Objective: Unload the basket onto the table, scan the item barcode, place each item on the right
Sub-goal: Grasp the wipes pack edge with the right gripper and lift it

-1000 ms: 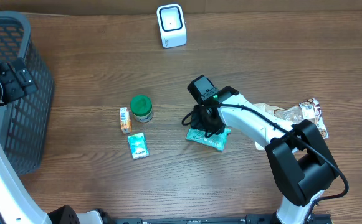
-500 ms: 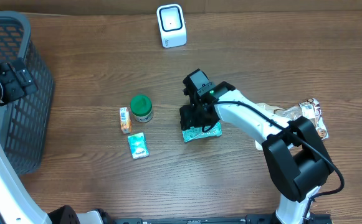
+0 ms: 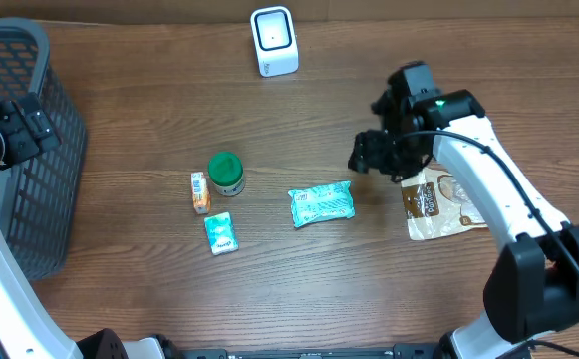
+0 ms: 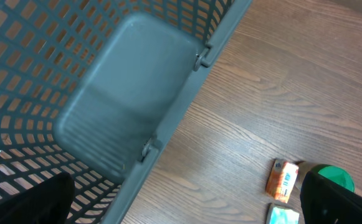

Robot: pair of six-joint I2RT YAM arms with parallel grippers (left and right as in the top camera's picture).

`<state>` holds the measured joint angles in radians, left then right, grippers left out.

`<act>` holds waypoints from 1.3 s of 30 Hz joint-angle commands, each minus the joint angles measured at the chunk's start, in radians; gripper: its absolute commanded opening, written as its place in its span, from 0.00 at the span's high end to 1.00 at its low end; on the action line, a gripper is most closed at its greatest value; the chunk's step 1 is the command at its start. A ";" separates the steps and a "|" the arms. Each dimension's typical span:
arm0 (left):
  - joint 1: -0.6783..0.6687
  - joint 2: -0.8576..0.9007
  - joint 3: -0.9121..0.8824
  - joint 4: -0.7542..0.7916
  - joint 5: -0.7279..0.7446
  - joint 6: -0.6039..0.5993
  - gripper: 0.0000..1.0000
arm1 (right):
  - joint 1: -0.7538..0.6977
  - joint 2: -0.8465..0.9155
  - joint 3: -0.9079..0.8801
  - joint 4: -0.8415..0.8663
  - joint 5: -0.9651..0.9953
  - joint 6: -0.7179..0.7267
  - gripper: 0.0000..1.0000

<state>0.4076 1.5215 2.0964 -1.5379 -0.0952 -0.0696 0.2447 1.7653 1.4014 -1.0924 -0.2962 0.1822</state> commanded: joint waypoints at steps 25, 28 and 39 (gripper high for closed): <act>0.003 0.003 0.014 0.002 -0.009 0.022 0.00 | 0.019 0.045 -0.486 0.537 -0.319 0.058 0.37; 0.003 0.003 0.014 0.002 -0.009 0.022 0.00 | 0.049 0.045 -0.504 0.594 -0.309 0.117 0.37; 0.003 0.003 0.014 0.002 -0.009 0.022 0.00 | 0.121 0.046 -0.510 0.687 -0.229 0.283 0.85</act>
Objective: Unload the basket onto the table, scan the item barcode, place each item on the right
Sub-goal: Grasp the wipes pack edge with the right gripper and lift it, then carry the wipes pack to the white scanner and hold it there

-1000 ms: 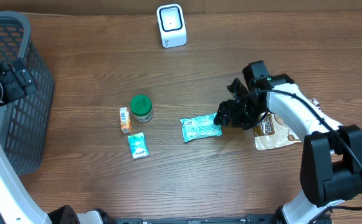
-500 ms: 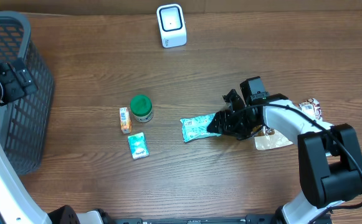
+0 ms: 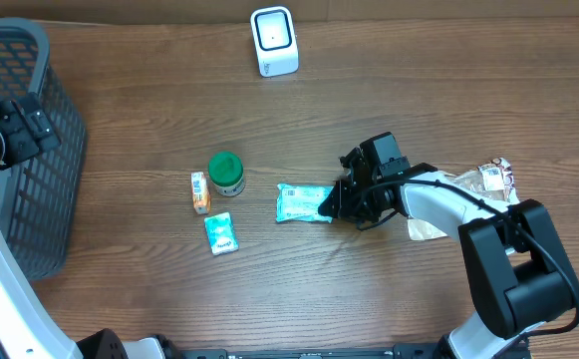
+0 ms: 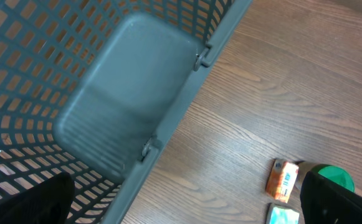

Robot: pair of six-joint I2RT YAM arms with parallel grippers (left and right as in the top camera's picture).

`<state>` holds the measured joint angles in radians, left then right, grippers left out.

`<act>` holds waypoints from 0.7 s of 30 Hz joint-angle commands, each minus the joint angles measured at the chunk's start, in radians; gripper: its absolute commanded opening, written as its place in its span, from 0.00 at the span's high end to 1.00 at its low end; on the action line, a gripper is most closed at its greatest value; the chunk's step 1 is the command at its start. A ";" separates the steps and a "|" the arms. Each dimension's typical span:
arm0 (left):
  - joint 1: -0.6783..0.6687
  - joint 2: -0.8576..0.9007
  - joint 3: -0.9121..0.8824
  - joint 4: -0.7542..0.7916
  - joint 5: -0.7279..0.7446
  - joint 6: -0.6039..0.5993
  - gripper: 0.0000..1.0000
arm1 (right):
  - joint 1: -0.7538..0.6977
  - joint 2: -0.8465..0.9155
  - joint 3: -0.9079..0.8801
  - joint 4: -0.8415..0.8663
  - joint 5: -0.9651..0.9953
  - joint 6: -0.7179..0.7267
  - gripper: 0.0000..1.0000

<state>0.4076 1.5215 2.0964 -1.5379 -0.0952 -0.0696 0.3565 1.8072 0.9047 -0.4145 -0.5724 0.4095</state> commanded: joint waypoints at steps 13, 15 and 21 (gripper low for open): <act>0.003 0.003 0.014 0.002 -0.009 0.022 0.00 | -0.032 -0.062 0.007 0.063 -0.138 -0.008 0.96; 0.003 0.003 0.014 0.001 -0.009 0.022 0.00 | -0.049 -0.120 0.016 0.047 -0.167 -0.019 0.96; 0.003 0.003 0.014 0.001 -0.009 0.022 0.01 | -0.107 -0.380 0.032 0.003 -0.262 -0.047 0.96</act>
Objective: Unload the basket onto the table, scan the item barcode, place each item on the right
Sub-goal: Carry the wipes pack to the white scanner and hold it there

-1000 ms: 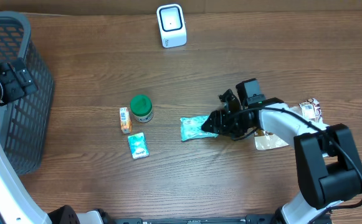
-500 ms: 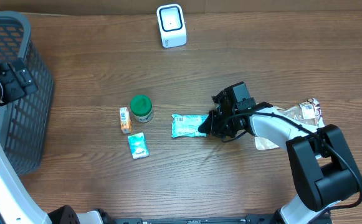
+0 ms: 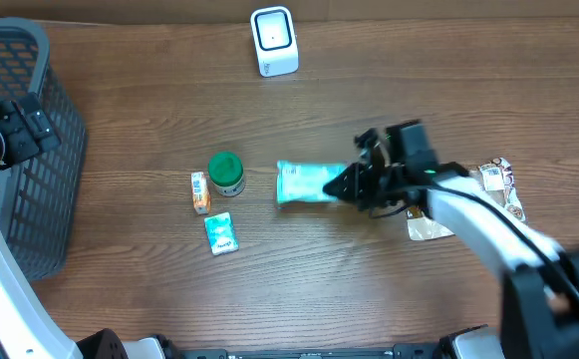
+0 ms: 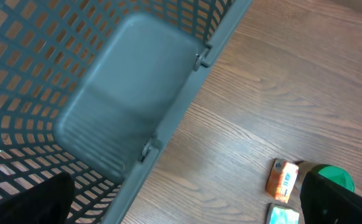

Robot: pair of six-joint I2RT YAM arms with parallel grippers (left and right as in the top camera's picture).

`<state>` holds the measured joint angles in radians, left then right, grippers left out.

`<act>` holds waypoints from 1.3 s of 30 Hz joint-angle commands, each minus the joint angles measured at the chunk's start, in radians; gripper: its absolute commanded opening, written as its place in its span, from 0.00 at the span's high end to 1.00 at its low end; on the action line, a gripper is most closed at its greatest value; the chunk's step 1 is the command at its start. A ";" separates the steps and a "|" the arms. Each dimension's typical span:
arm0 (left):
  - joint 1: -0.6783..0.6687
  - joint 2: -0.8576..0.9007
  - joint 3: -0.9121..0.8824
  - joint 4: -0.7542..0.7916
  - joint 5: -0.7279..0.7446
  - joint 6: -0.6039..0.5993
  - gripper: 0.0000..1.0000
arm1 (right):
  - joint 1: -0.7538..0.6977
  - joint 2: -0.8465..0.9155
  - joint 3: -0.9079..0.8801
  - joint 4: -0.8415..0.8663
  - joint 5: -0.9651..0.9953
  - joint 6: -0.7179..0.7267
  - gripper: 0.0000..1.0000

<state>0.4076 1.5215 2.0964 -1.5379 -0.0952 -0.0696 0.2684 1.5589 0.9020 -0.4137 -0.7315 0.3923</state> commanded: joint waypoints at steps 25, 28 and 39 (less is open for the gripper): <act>0.003 0.003 0.014 0.001 -0.009 0.022 0.01 | 0.146 -0.354 0.269 -0.420 0.341 -0.029 0.96; 0.003 0.003 0.014 0.001 -0.009 0.022 0.00 | 0.198 -0.271 0.446 -0.536 0.501 -0.061 0.96; 0.003 0.003 0.014 0.001 -0.009 0.022 0.00 | 0.363 0.143 0.867 -0.473 1.303 -0.322 0.96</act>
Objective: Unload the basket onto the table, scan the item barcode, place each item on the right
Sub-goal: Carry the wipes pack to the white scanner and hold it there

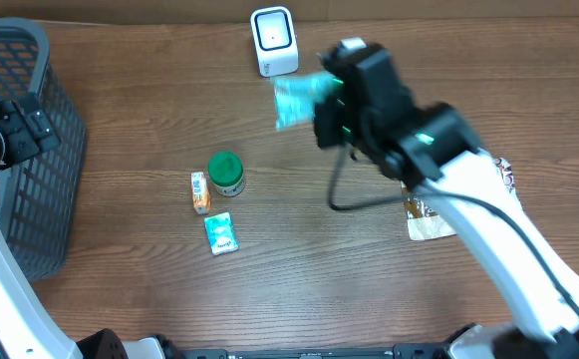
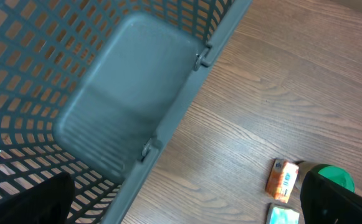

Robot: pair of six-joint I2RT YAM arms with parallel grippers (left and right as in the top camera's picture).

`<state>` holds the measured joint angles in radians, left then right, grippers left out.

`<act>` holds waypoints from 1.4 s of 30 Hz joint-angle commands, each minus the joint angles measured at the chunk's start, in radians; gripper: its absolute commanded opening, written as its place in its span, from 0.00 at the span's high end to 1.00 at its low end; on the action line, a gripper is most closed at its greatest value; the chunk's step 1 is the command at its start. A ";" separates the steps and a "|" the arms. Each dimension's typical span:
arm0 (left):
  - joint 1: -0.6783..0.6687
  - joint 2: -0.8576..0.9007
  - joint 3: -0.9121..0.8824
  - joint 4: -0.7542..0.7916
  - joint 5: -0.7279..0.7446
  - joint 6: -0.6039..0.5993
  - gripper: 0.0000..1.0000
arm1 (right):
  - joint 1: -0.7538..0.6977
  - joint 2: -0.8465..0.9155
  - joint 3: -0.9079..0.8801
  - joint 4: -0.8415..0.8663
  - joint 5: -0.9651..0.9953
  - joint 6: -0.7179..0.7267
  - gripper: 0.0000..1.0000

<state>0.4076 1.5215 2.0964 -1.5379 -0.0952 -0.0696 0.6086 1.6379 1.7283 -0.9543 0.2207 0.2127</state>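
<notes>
A white barcode scanner (image 1: pixel 273 40) stands at the far edge of the table. Just to its right and nearer, a teal packet (image 1: pixel 294 99) hangs blurred above the table, with my right gripper (image 1: pixel 317 103) shut on its right end. The fingers themselves are hidden under the wrist. My left gripper (image 1: pixel 22 124) stays at the far left over the basket rim; in the left wrist view it (image 2: pixel 181 211) stands open with nothing between its dark fingers (image 2: pixel 339 200).
A grey mesh basket (image 1: pixel 30 199) fills the left edge. A green-lidded jar (image 1: pixel 225 173), a small orange box (image 1: pixel 200 191) and a small teal packet (image 1: pixel 221 232) lie mid-table. A brown pouch (image 1: pixel 431 221) lies partly under the right arm.
My right gripper has moved from the table's middle up and back toward the scanner, carrying the teal packet with it. The left arm has not moved.
The teal packet first lay flat mid-table with my right gripper off to its right by the brown pouch. Then the gripper was at the packet's right end. Then it held the packet slightly farther back, and now holds it high beside the scanner.
</notes>
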 commanded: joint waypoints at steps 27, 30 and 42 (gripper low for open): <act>0.003 0.003 0.014 0.002 -0.009 0.022 0.00 | -0.039 0.726 0.040 1.416 0.518 -1.475 0.96; 0.003 0.003 0.014 0.001 -0.009 0.022 0.01 | -0.040 0.727 0.040 1.431 0.480 -1.475 0.96; 0.003 0.003 0.014 0.001 -0.009 0.022 0.00 | -0.040 0.727 0.040 1.455 0.427 -1.478 0.96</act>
<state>0.4076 1.5215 2.0964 -1.5379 -0.0952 -0.0696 0.5663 2.3875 1.7409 0.4858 0.6678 -1.2652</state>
